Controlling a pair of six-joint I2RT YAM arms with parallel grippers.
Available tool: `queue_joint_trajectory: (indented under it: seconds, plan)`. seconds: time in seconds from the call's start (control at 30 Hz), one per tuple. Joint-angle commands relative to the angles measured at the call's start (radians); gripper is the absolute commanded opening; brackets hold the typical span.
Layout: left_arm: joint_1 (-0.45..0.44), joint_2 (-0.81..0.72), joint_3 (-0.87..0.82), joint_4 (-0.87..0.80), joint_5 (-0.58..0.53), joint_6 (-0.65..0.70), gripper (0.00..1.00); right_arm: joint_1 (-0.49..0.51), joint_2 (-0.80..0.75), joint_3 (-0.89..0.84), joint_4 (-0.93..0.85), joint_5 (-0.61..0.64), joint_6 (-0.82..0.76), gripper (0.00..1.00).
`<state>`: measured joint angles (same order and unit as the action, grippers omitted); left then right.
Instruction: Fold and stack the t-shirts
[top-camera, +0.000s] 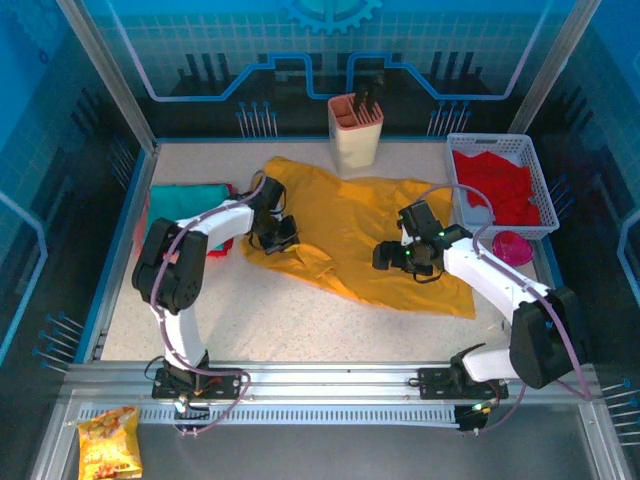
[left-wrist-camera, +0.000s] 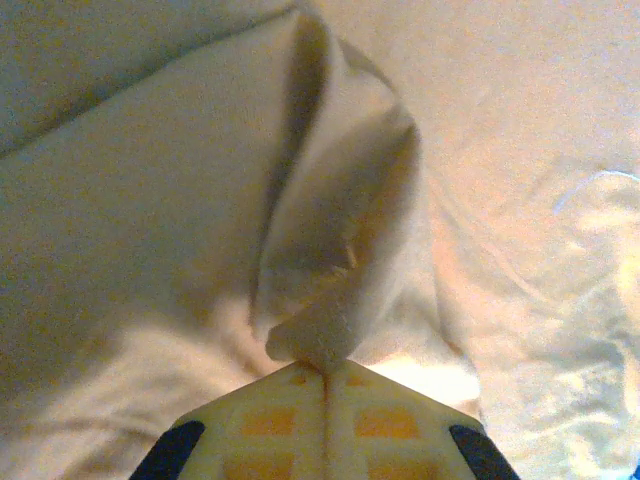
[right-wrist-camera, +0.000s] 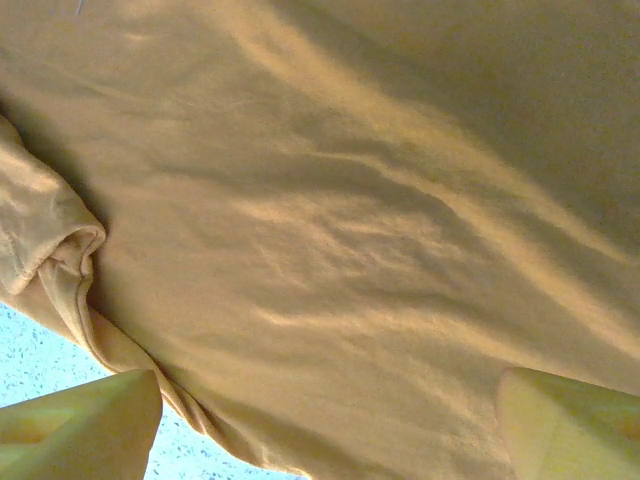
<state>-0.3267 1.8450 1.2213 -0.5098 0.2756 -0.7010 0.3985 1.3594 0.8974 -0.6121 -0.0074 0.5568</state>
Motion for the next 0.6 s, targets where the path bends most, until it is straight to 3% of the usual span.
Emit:
queue_joint_trajectory:
  seconds: [0.0, 0.33, 0.57]
  plan:
    - [-0.016, -0.169, -0.054, -0.097, -0.013, 0.010, 0.00, -0.004, -0.019, -0.012, -0.011, 0.008, 0.005, 0.87]
    - [-0.109, -0.684, -0.414, -0.253, -0.012, -0.214, 0.00, -0.004, 0.008, -0.011, 0.004, -0.017, 0.003, 0.87]
    - [-0.203, -0.932, -0.536, -0.433, -0.051, -0.366, 0.00, 0.005, 0.041, 0.000, 0.013, -0.032, 0.003, 0.87]
